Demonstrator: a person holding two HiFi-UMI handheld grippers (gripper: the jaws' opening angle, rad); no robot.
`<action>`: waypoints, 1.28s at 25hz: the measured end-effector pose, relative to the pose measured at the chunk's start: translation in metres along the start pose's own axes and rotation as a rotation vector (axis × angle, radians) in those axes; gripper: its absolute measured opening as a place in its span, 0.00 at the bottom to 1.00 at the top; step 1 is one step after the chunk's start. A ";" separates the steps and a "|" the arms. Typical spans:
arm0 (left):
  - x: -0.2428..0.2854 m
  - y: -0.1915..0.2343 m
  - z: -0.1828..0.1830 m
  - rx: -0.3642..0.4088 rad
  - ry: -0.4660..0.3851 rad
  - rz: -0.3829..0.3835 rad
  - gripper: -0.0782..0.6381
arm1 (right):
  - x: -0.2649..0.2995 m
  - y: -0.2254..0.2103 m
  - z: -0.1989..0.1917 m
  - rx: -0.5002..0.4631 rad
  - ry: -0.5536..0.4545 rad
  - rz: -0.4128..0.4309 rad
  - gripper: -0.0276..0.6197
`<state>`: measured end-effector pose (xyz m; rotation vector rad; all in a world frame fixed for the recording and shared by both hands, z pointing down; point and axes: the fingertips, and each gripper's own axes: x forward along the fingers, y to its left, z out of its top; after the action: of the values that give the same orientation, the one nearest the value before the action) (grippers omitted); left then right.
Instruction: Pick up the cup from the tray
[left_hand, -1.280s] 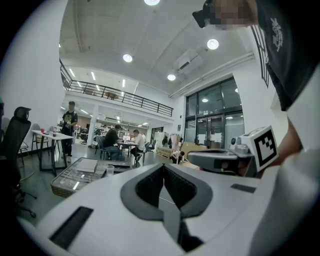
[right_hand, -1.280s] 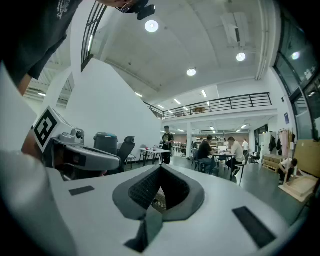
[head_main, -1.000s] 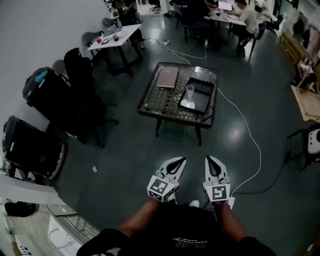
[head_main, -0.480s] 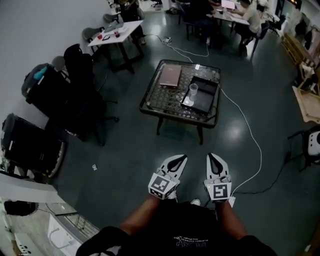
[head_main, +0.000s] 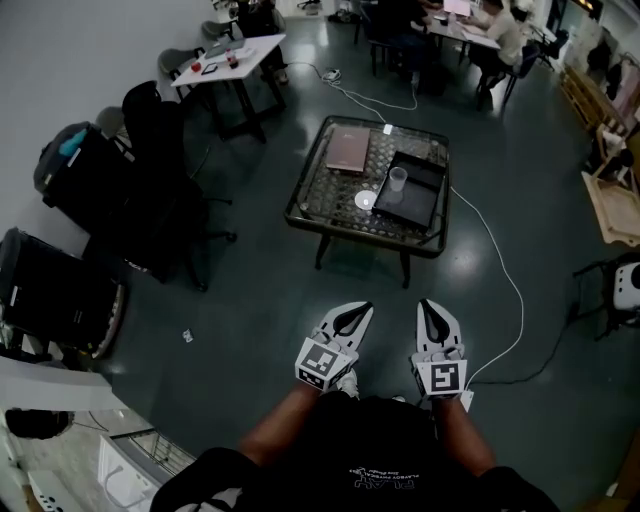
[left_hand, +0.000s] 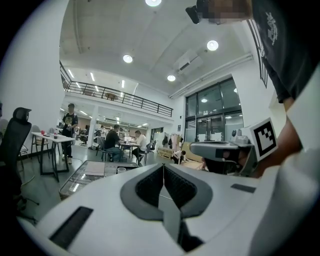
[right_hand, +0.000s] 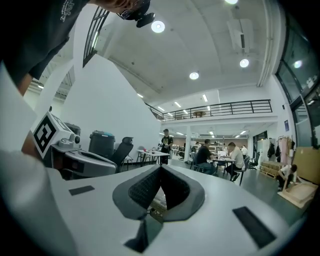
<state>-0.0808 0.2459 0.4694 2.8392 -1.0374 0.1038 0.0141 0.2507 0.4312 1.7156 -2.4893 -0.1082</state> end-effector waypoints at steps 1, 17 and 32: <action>-0.002 0.005 0.001 -0.001 0.000 -0.009 0.12 | 0.004 0.003 0.001 0.008 0.008 -0.006 0.06; -0.016 0.048 0.001 -0.023 -0.020 0.000 0.12 | 0.037 0.029 0.003 0.001 0.013 -0.006 0.06; 0.021 0.071 0.013 -0.030 -0.002 0.042 0.12 | 0.079 -0.006 -0.020 0.010 0.038 0.007 0.06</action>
<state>-0.1101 0.1774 0.4651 2.7926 -1.0894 0.0883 -0.0057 0.1748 0.4548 1.6961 -2.4733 -0.0619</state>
